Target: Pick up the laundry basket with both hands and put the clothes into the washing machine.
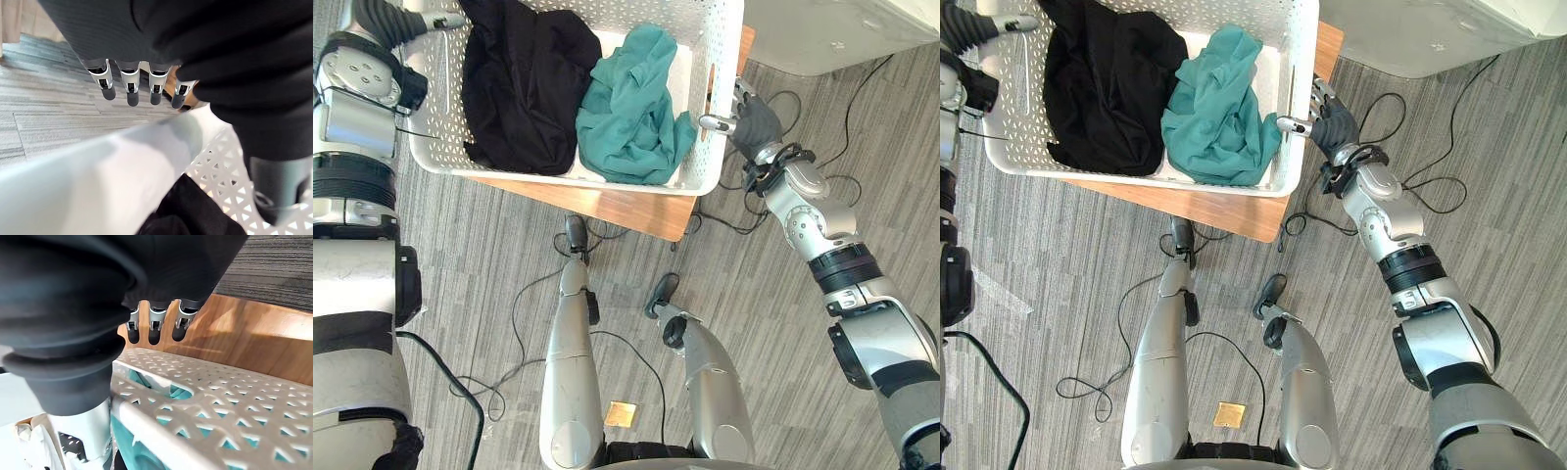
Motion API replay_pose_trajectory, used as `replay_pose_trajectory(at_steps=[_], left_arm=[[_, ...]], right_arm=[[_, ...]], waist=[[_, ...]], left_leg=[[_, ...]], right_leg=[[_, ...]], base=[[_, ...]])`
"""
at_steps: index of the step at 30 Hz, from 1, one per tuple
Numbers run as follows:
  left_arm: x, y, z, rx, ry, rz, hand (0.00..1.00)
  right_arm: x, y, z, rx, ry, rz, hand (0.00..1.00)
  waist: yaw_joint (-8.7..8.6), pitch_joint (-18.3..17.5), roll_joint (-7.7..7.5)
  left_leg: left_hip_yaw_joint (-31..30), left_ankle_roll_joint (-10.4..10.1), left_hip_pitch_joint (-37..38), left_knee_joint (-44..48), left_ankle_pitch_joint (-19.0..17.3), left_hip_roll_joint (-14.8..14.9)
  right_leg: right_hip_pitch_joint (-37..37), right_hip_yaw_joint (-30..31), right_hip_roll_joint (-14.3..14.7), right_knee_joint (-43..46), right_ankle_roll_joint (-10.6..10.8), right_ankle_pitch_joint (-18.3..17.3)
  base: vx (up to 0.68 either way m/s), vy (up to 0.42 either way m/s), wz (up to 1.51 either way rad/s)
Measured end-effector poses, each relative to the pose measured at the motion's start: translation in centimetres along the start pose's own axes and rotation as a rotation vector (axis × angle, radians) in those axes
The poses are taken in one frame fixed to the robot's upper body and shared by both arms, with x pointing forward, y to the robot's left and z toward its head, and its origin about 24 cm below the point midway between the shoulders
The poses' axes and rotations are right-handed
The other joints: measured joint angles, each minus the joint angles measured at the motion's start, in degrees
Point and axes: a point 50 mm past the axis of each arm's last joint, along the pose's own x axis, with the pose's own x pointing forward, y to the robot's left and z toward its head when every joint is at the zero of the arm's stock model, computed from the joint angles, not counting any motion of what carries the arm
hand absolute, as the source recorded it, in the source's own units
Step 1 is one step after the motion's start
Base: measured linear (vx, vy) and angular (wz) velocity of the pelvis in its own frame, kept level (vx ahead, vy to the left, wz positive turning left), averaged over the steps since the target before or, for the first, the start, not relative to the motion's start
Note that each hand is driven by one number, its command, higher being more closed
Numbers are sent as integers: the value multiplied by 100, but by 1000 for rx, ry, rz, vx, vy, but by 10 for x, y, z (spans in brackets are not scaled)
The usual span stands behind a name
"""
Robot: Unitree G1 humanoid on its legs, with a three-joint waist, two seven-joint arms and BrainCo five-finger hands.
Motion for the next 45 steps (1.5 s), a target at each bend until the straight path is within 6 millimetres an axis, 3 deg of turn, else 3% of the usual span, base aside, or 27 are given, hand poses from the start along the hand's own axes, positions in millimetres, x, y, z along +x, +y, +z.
replay_pose_trajectory(at_steps=[4, 8, 15, 20, 27, 33, 40, 45], left_arm=[[0, 15, 15, -4, -62, 78, 0], [0, 22, 16, 17, -69, 89, 0], [0, 0, 15, 106, -65, -84, 0], [0, -6, 3, 131, -20, -135, 0], [-1, -5, -6, 135, 12, -144, 0], [-3, -7, -11, 134, 23, -167, 0], [-4, 3, -16, 119, 20, -172, 0], [-4, 13, -17, 146, 12, -167, 0]], right_arm=[[-7, -6, -2, 9, -12, -17, 0], [-12, -10, -2, 21, -23, -30, 0], [-15, -20, 7, -24, -19, -25, 0], [-12, -18, 15, -55, -24, 5, 0], [-1, -7, 36, -75, -71, 51, 0], [-3, -14, 43, -89, -80, 36, 0], [-4, -21, 69, -96, -134, 31, 0], [3, -12, 86, -161, -144, 79, 0]], waist=[[7, 0, 0], [9, 0, 1], [148, 0, 1], [142, 0, 1], [142, 4, 7], [147, 4, 7], [154, 5, 5], [163, 5, 4]], left_leg=[[-4, 0, -2, -27, 1, -13], [-13, 1, -2, -76, 3, -40], [-19, 2, -14, -83, 3, -70], [-27, 3, -60, -65, 2, -60], [-26, 3, -133, 17, -1, 28], [-20, 3, -145, 17, -2, 41], [-23, 5, -309, 212, -54, 205], [-46, 21, -505, 407, -112, 325]], right_leg=[[-6, -12, -7, -3, 0, 0], [-19, -27, -21, -10, -1, -1], [-19, -41, -42, -38, 0, 0], [-22, -55, -22, -89, 1, 7], [-24, -60, 63, -169, -13, 49], [-24, -56, 83, -208, -1, 68], [-47, -24, 250, -365, -35, 198], [-182, 3, 343, -344, -55, 232]], base=[[49, -75, 1], [47, -71, 2], [45, -67, 1], [42, -73, 0], [46, -78, -3], [46, -64, -1], [46, -66, -9], [35, -70, -12]])
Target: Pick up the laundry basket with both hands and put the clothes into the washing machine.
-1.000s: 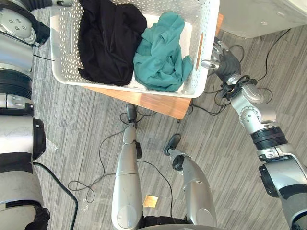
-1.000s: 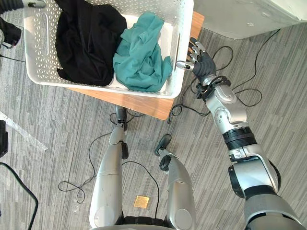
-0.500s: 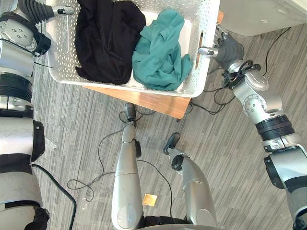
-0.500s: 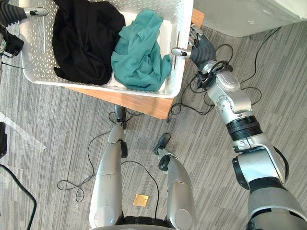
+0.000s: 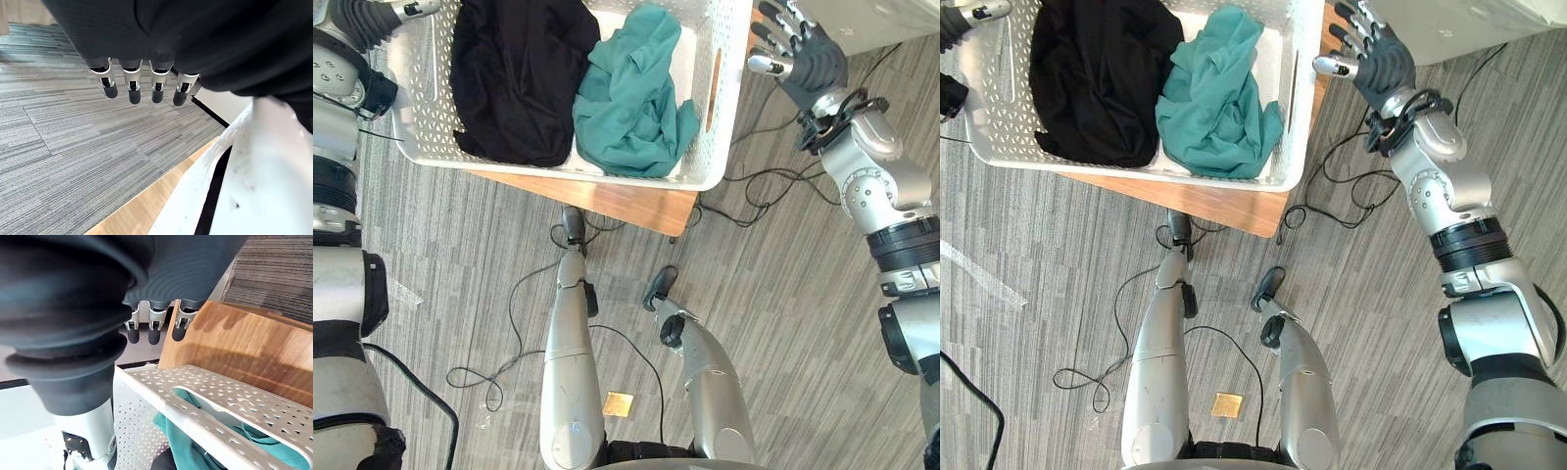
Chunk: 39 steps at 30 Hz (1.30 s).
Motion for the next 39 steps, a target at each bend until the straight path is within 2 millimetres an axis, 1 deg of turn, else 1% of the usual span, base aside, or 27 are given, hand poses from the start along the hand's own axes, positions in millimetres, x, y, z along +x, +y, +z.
replay_pose_trajectory(at_steps=[2, 3, 5, 8, 15, 19, 21, 22, 26, 27, 30, 34, 39], left_arm=[[-1, 2, -1, 9, 3, -8, 0], [0, 2, 0, 27, 2, -15, 0], [0, 5, 3, 38, -6, -14, 0], [-1, 8, 2, 44, -10, -5, 0], [-2, 16, -1, -9, -7, 52, 0], [-4, 15, -6, -28, 2, 43, 0], [-4, 14, -7, -24, 4, 22, 0], [-4, 14, -7, -22, 5, 15, 0], [-6, 12, -14, 4, 18, -2, 0], [-7, 12, -16, 12, 22, -3, 100], [-9, 11, -20, 43, 34, -11, 100], [-10, 11, -20, 84, 35, -24, 100], [-11, 10, -13, 200, -3, -57, 100]], right_arm=[[4, 8, -1, -25, 21, 36, 0], [5, 13, -5, -37, 42, 71, 0], [6, 17, -11, -45, 73, 91, 0], [8, 18, -7, -60, 69, 98, 0], [10, 24, -10, -83, 78, 117, 0], [10, 25, -14, -131, 106, 124, 0], [11, 26, -23, -163, 157, 137, 0], [10, 27, -24, -166, 162, 140, 0], [13, 30, -22, -217, 166, 156, 0], [14, 31, -21, -220, 164, 160, 0], [16, 33, -19, -236, 155, 167, 0], [16, 33, -18, -267, 152, 166, 0], [15, 32, -13, -311, 134, 160, 0]], waist=[[-3, 0, 0], [4, 0, 0], [17, 0, 0], [9, 0, 0], [-1, 0, 0], [-3, 0, 0], [2, 0, 0], [2, 0, 0], [-6, 0, 0], [-4, 0, 0], [2, 0, 1], [6, -1, 1], [29, 2, 8]], left_leg=[[-5, -1, -29, 3, -1, 15], [-6, -1, -46, 4, -1, 18], [-20, -1, -75, 10, 0, 16], [-15, 0, -113, 23, 1, 17], [3, 0, -117, 9, 2, 22], [10, 1, -110, 9, 2, 26], [17, 1, -108, 9, 2, 28], [19, 1, -108, 9, 2, 29], [48, 1, -108, 3, 1, 40], [62, 1, -109, -2, 1, 44], [128, 1, -108, -6, 1, 61], [150, 1, -104, -6, 1, 68], [189, 2, -110, -13, 0, 67]], right_leg=[[-37, 2, 11, 5, -23, 15], [-48, 2, 14, 2, -28, 18], [-60, -10, 15, 1, -27, 21], [-100, 0, 15, -1, -28, 39], [-131, 16, 15, 6, -29, 39], [-132, 22, 15, 5, -29, 38], [-132, 26, 16, 2, -29, 39], [-132, 27, 16, 1, -29, 39], [-156, 54, 19, -11, -43, 48], [-175, 71, 20, -9, -43, 48], [-232, 140, 19, -8, -49, 52], [-240, 156, 19, -10, -52, 56], [-285, 191, 5, -2, -37, 67]], base=[[55, -80, -5], [57, -63, -2], [70, -61, 1], [65, -57, -3], [74, -73, -2], [85, -77, -1], [67, -61, -1], [74, -65, -1], [71, -66, -4], [61, -65, -8], [61, -66, -9], [78, -68, -3], [73, -54, -4]])
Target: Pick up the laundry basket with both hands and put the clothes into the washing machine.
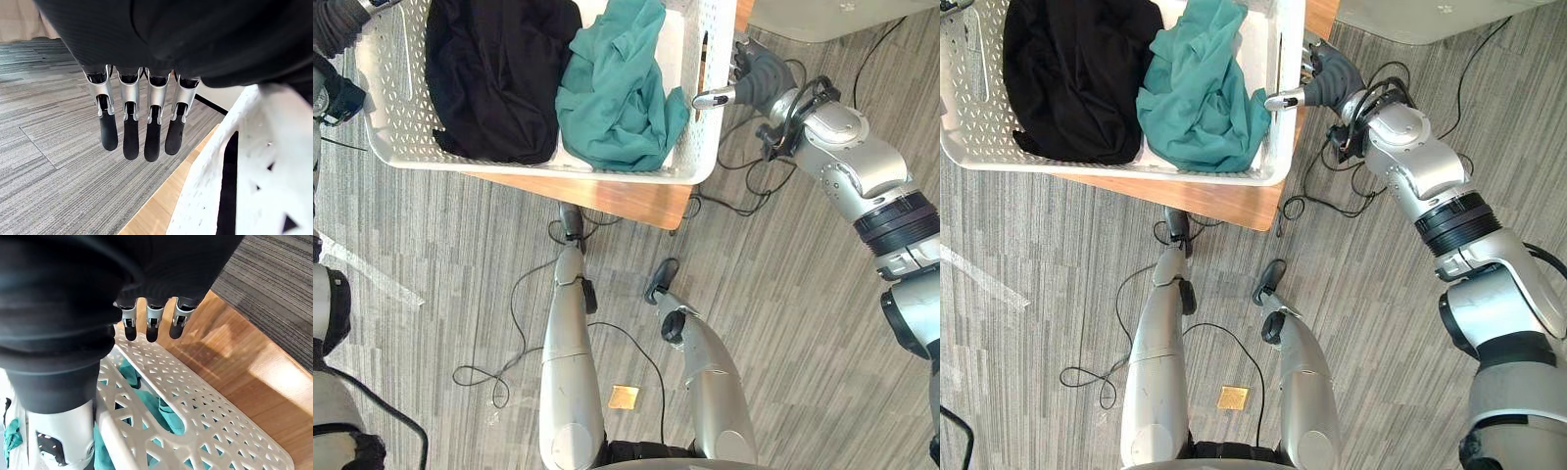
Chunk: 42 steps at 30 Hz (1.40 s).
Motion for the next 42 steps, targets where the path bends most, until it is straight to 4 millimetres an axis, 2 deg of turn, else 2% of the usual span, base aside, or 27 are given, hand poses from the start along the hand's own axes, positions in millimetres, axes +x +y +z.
replay_pose_trajectory(at_steps=[1, 2, 8, 11, 22, 29, 33, 38, 42], left_arm=[[-1, 0, 3, 39, -12, -11, 100], [-1, -1, 5, 59, -23, -16, 100], [-5, -2, 10, 204, -55, -45, 100], [-6, -4, 16, 259, -78, -56, 100], [-11, -1, 16, 276, -104, 54, 100], [-26, -11, 20, 143, -150, 171, 100], [-31, -22, 19, 44, -153, 212, 100], [-35, -23, 21, -36, -166, 277, 100], [-39, -30, 24, -79, -185, 297, 100]], right_arm=[[-1, -1, 2, -13, -3, -2, 0], [-2, -2, 2, -19, -4, -3, 100], [-15, -12, 8, -111, -6, -24, 100], [-22, -23, 11, -157, 3, -51, 100], [-36, -28, 31, -213, -59, -67, 100], [-49, -33, 37, -224, -88, -99, 100], [-46, -30, 36, -168, -122, -133, 100], [-44, -32, 40, -114, -164, -176, 100], [-44, -31, 32, -79, -150, -188, 100]], waist=[[17, 0, 2], [30, 1, 6], [107, 23, 62], [125, 45, 142], [161, 59, 173], [268, 83, 215], [293, 88, 223], [316, 87, 222], [326, 87, 221]], left_leg=[[12, 0, -6, -2, 0, -1], [16, 0, -9, -2, 0, -1], [16, 1, -22, -2, 0, -20], [10, 3, -27, -13, -1, -68], [10, 5, -86, -23, 0, -92], [-30, 8, -104, -66, 5, -117], [-85, 14, -82, -100, 10, -193], [-177, 68, -11, -216, 52, -281], [-247, 72, 151, -356, 55, -340]], right_leg=[[-23, 14, -5, 11, 0, 0], [-35, 22, -7, 17, 0, 0], [-57, 20, -28, 57, 2, -2], [-71, 6, -76, 82, 7, -6], [-162, 25, -104, 120, 8, -5], [-166, -39, -113, 123, 4, -11], [-164, -84, -181, 206, 6, -75], [-116, -142, -220, 205, 6, -75], [54, -197, -224, 99, 6, -74]], base=[[80, -65, -5], [72, -59, -4], [85, -61, 1], [74, -45, 4], [68, -52, -1], [81, -57, 3], [86, -55, 11], [57, -46, 7], [58, -58, 9]])
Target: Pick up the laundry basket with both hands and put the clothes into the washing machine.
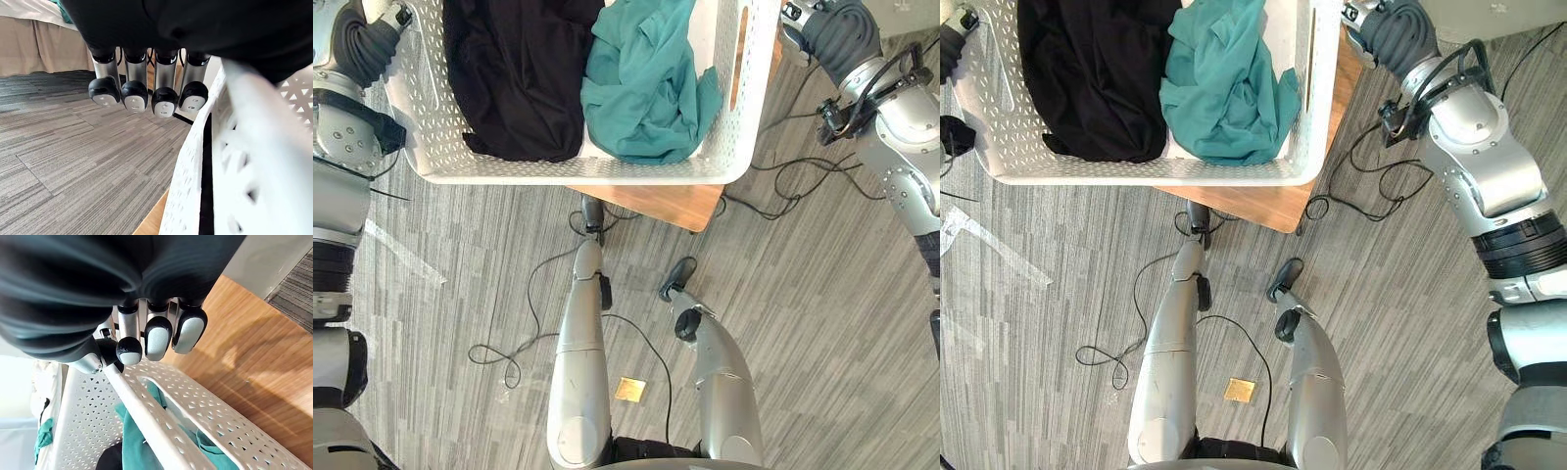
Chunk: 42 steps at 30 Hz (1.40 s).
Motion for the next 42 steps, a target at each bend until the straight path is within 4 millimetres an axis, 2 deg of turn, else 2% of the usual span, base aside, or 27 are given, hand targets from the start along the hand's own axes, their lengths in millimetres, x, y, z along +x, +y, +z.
replay_pose_trajectory(at_steps=[12, 20, 21, 23, 26, 27, 28, 29, 31, 33, 36, 39, 42], left_arm=[[-5, -8, 12, -75, -38, 25, 100], [-11, -24, 15, -247, -16, 94, 100], [-18, -27, 16, -288, -22, 111, 100], [-32, -36, 20, -353, -42, 115, 100], [-64, -63, 23, -539, -10, 85, 100], [-81, -78, 22, -622, 22, 64, 100], [-96, -88, 24, -684, 46, 46, 100], [-101, -92, 26, -720, 57, 39, 100], [-127, -112, 28, -844, 136, 6, 100], [-150, -125, 26, -895, 208, -34, 100], [-175, -140, 25, -942, 283, -113, 100], [-195, -152, 27, -932, 319, -224, 100], [-205, -154, 22, -904, 351, -267, 100]], right_arm=[[1, -8, -17, 37, 58, -50, 100], [-2, -1, -36, 100, 103, -66, 100], [-5, 1, -43, 135, 111, -76, 100], [-13, -1, -53, 186, 117, -118, 100], [-30, -1, -65, 249, 115, -179, 100], [-40, 1, -71, 250, 110, -202, 100], [-48, -1, -71, 245, 92, -224, 100], [-52, -3, -70, 241, 77, -243, 100], [-66, -1, -81, 275, 76, -312, 100], [-77, 7, -95, 275, 126, -327, 100], [-99, 19, -115, 309, 199, -347, 100], [-114, 31, -127, 330, 252, -346, 100], [-126, 35, -131, 334, 276, -338, 100]], waist=[[39, -6, -11], [-132, -8, -11], [-212, -9, -13], [-239, -9, -13], [-386, -63, 8], [-479, -408, 7], [-542, -608, 33], [-562, -609, 37], [-639, -735, 67], [-696, -964, 119], [-742, -1090, 192], [-881, -1330, 276], [-888, -1402, 319]], left_leg=[[-104, 12, 279, -58, 9, -57], [-57, 11, 1017, -372, 10, -190], [-55, 11, 1182, -403, 10, -254], [-57, 9, 1470, -429, 8, -327], [-88, 7, 2098, -442, -1, -508], [-122, -58, 2130, -436, -104, -537], [-137, -37, 2210, -410, -250, -566], [-129, -39, 2293, -387, -252, -577], [-86, -59, 2496, -203, -464, -576], [-77, -84, 2517, -94, -603, -581], [-73, -130, 2785, -17, -724, -579], [-61, -143, 2886, -24, -736, -571], [-60, -139, 3007, -36, -733, -560]], right_leg=[[450, -49, 59, -399, 32, 91], [1004, 56, -3, -476, 86, 67], [1153, 65, -57, -461, 142, 22], [1374, 159, -126, -437, 164, 5], [1975, 183, -271, -433, 180, -4], [2012, 186, -295, -466, 203, -18], [2122, 218, -306, -536, 285, -69], [2208, 234, -320, -545, 286, -69], [2429, 329, -339, -554, 317, -89], [2438, 376, -355, -572, 334, -104], [2691, 490, -362, -575, 365, -133], [2808, 496, -348, -631, 365, -134], [2929, 504, -326, -695, 364, -128]], base=[[73, -65, 4], [65, -51, 4], [89, -40, 13], [81, -24, 2], [67, -31, 7], [53, 9, 6], [65, 13, 0], [53, 18, -10], [-27, 24, -14], [-40, 25, -17], [-5, 5, -16], [3, -5, -1], [2, -5, -2]])
